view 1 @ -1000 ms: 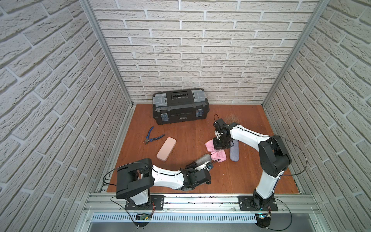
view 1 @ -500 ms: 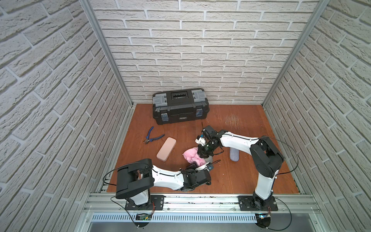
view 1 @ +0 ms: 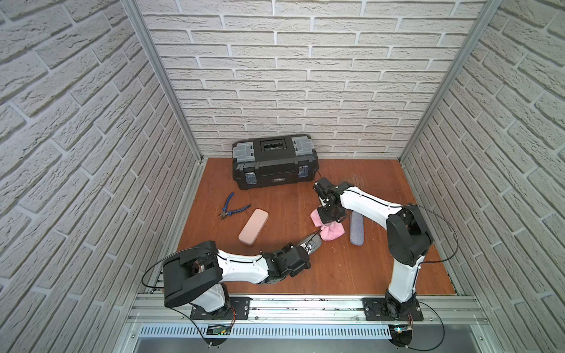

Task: Wipe the eyeglass case
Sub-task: Wipe the dirt from the eyeglass case.

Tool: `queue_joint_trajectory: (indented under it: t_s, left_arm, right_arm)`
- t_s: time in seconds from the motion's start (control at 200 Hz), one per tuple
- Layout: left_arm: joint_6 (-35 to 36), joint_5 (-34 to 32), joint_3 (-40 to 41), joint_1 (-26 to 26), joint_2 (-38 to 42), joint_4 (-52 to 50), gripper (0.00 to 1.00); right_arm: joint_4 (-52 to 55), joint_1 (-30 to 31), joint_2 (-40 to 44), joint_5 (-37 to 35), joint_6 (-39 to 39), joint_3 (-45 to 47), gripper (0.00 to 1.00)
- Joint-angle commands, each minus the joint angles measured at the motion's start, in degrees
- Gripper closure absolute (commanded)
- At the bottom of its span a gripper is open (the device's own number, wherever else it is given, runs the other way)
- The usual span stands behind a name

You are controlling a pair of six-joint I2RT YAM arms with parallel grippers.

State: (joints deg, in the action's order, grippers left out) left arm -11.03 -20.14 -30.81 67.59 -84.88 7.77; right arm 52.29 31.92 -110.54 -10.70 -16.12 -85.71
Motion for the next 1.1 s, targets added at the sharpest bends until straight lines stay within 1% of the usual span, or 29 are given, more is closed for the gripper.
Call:
queue_joint_trajectory:
  t_s: [0.0,0.065,0.17,0.205,0.22,0.27,0.47,0.545,0.63,0.695,0.83,1.095]
  left_arm:
    - [-1.76,9.15,1.28,-2.38,0.01,-0.02,0.79]
    - [-3.34,9.59,1.19,-3.3,-0.26,-0.31,0.79]
    - [-6.13,9.62,0.64,-4.29,-0.62,-1.7,0.81]
    - [-7.21,9.64,0.36,-4.69,-0.79,-2.34,0.81]
    - [-7.59,9.52,0.25,-4.74,-0.89,-2.59,0.81]
    - [-8.53,9.33,0.0,-4.92,-0.82,-2.89,0.82]
    - [-10.81,9.51,0.13,-5.5,-0.55,-3.35,0.82]
    - [-11.09,9.66,0.18,-5.63,-0.55,-3.29,0.82]
    - [-10.99,9.98,0.05,-5.63,-0.7,-3.13,0.82]
    - [-10.62,10.5,-0.21,-5.72,-0.8,-3.27,0.82]
    - [-10.55,12.15,-0.65,-6.22,-0.33,-3.29,0.82]
    - [-13.0,16.62,-1.69,-8.32,1.8,-2.85,0.83]
  right_arm:
    - [6.2,4.29,-5.4,-4.3,7.41,-3.55,0.97]
    - [6.79,5.37,-5.61,-1.01,7.77,-2.78,0.97]
    - [5.08,5.9,-3.28,5.0,6.79,2.15,0.97]
    - [4.7,5.87,-3.19,6.1,6.3,3.76,0.98]
    - [4.52,5.81,-1.27,6.47,5.98,4.52,0.97]
    - [4.02,5.7,-0.25,7.68,5.17,6.85,0.97]
    - [-0.33,1.41,3.19,14.44,-0.67,15.33,0.97]
    - [-1.96,-0.54,4.72,15.03,-3.32,17.26,0.97]
    - [-2.92,-1.92,5.32,14.73,-5.27,17.36,0.97]
    - [-4.15,-2.0,5.93,15.67,-7.04,17.33,0.98]
    - [-7.76,-1.69,7.8,20.19,-11.09,19.18,0.97]
    - [-10.48,-0.81,14.19,22.19,-18.32,24.45,0.97]
